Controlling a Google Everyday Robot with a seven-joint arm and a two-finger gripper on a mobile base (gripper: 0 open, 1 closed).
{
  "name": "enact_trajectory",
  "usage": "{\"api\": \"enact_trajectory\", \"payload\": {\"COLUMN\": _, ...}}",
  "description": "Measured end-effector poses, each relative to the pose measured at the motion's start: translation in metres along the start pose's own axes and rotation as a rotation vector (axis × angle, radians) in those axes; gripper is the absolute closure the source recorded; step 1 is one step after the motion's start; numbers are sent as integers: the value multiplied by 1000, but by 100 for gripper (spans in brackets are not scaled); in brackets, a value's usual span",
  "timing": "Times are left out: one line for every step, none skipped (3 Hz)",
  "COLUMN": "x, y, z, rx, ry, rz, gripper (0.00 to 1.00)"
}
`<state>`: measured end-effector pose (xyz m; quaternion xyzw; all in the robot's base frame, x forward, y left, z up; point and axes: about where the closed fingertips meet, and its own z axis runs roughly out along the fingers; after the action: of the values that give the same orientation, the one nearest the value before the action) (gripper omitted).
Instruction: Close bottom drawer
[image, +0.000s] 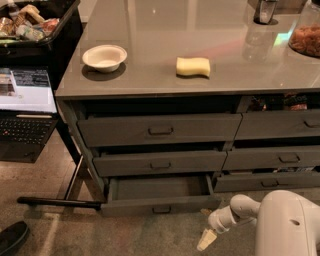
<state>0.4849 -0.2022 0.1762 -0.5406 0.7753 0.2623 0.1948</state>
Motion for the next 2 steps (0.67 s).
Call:
{"api": "enact_trajectory", "payload": {"x": 5, "y": 0, "z": 3, "rx": -6, "ry": -14, "rz": 9, "gripper": 0}}
{"api": "enact_trajectory", "payload": {"x": 2, "y": -14, "z": 12, "rx": -21, "ry": -39, "rz": 3, "gripper": 16}}
